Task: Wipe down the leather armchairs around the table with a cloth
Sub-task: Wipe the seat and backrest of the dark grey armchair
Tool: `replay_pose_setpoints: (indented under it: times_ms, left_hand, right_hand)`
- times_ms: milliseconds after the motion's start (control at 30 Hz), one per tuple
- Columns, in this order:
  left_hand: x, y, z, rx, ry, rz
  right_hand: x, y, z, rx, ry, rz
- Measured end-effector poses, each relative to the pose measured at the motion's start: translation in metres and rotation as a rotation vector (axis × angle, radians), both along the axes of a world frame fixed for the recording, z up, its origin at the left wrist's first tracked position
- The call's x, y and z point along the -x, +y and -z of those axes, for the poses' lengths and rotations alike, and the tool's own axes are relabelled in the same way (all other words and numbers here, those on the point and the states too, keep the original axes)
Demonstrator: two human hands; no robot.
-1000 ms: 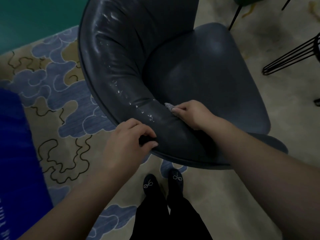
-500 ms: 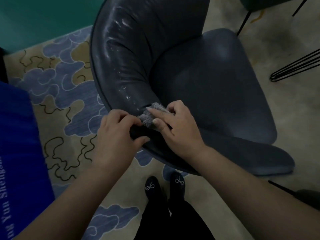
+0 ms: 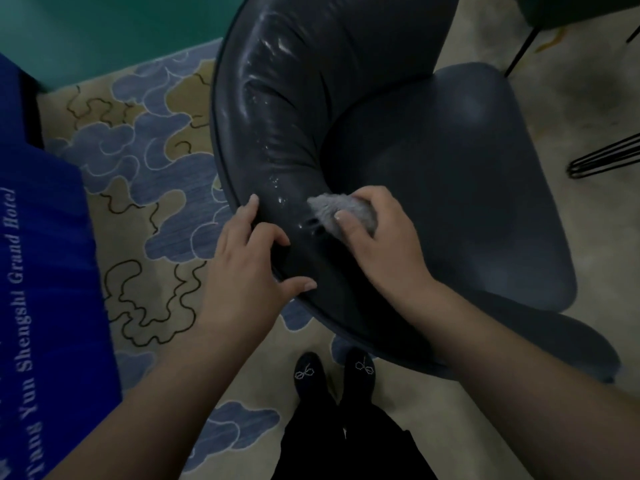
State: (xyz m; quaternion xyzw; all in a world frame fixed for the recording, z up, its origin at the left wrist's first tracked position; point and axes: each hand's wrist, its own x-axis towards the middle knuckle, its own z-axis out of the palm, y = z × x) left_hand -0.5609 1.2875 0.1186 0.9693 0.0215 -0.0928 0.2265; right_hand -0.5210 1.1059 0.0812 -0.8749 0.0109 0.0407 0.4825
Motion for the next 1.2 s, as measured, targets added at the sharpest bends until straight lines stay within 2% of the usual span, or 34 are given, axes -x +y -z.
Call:
replay_pose_setpoints:
  times_ms: [133, 300, 433, 500, 600, 733, 833, 900, 967, 1067, 1200]
  left_hand:
    - [-0.004, 0.002, 0.001, -0.025, 0.026, 0.012]
    - [-0.005, 0.003, -0.003, -0.022, 0.047, 0.015]
    - [-0.010, 0.011, -0.009, -0.083, 0.034, -0.023]
    - [-0.014, 0.015, -0.008, -0.143, 0.077, -0.028]
    - [-0.016, 0.017, -0.005, -0.197, 0.110, -0.005]
    - [-0.018, 0.017, -0.005, -0.202, 0.128, 0.023]
    - [-0.021, 0.019, -0.007, -0.197, 0.141, 0.026]
    - [-0.024, 0.021, -0.005, -0.200, 0.145, 0.029]
    - [-0.025, 0.022, -0.004, -0.194, 0.153, 0.027]
    - [-0.027, 0.022, -0.001, -0.190, 0.138, 0.028]
    - [-0.028, 0.022, -0.002, -0.218, 0.159, 0.031]
  right_hand:
    - [0.012, 0.022, 0.001, 0.171, -0.054, -0.198]
    - [-0.017, 0.012, 0.016, 0.164, 0.052, -0.056]
    - [-0.027, 0.012, 0.011, 0.029, 0.101, 0.105]
    - [-0.021, 0.032, 0.000, 0.045, 0.013, -0.026]
    - [-0.017, 0.055, 0.003, 0.215, -0.095, -0.163]
    - [-0.043, 0.032, 0.029, 0.214, 0.037, -0.039]
    - [-0.058, 0.007, 0.042, 0.083, 0.177, 0.094]
    - [-0.058, 0.013, 0.031, 0.005, 0.095, 0.127]
    - [-0.055, 0.039, 0.008, -0.041, -0.002, 0.043]
    - [-0.046, 0.076, -0.003, 0.127, -0.092, -0.146]
    - [-0.048, 0.077, 0.012, 0.242, -0.137, -0.139]
